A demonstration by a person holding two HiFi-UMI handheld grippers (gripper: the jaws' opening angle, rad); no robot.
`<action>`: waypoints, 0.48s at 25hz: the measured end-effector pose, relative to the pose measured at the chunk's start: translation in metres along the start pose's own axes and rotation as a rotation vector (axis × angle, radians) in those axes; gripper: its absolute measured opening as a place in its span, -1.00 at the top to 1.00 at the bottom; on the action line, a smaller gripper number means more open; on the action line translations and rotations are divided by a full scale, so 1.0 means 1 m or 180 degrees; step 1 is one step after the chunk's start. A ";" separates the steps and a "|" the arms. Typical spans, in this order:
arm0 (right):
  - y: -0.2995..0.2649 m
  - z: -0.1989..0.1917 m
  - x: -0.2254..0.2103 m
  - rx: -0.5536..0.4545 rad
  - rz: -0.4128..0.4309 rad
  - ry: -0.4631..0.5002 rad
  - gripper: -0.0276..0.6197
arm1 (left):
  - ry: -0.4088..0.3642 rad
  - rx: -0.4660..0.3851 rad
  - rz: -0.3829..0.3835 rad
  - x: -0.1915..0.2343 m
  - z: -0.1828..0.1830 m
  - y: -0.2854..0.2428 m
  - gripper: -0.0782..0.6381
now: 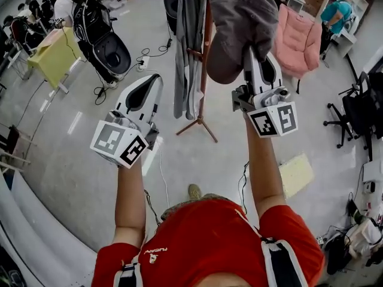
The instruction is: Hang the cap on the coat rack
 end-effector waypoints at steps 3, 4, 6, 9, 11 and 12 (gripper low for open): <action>-0.030 -0.006 -0.015 -0.0063 -0.0038 0.0122 0.76 | 0.0034 -0.0006 -0.0077 0.019 -0.005 -0.022 0.76; -0.039 -0.008 -0.020 -0.0077 -0.0060 0.0152 0.76 | 0.0047 0.0000 -0.0105 0.025 -0.008 -0.029 0.76; -0.054 -0.013 -0.028 -0.0095 -0.0095 0.0209 0.76 | 0.0073 -0.0004 -0.0150 0.036 -0.012 -0.042 0.76; -0.073 -0.023 -0.036 -0.0104 -0.0154 0.0315 0.76 | 0.0098 -0.0035 -0.0228 0.055 -0.013 -0.059 0.76; -0.086 -0.032 -0.040 -0.0114 -0.0219 0.0409 0.76 | 0.0108 -0.0048 -0.0304 0.070 -0.015 -0.068 0.76; -0.092 -0.036 -0.041 -0.0120 -0.0251 0.0465 0.76 | 0.0116 -0.0053 -0.0348 0.077 -0.016 -0.072 0.76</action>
Point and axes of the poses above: the fingertips, and each gripper's own axes: y backward along the fingers, x to its left, z out of its top, the point moved 1 cm from there along y, backward along the fingers, and after that the axes turned 7 degrees about -x, right-handed, at the moved point
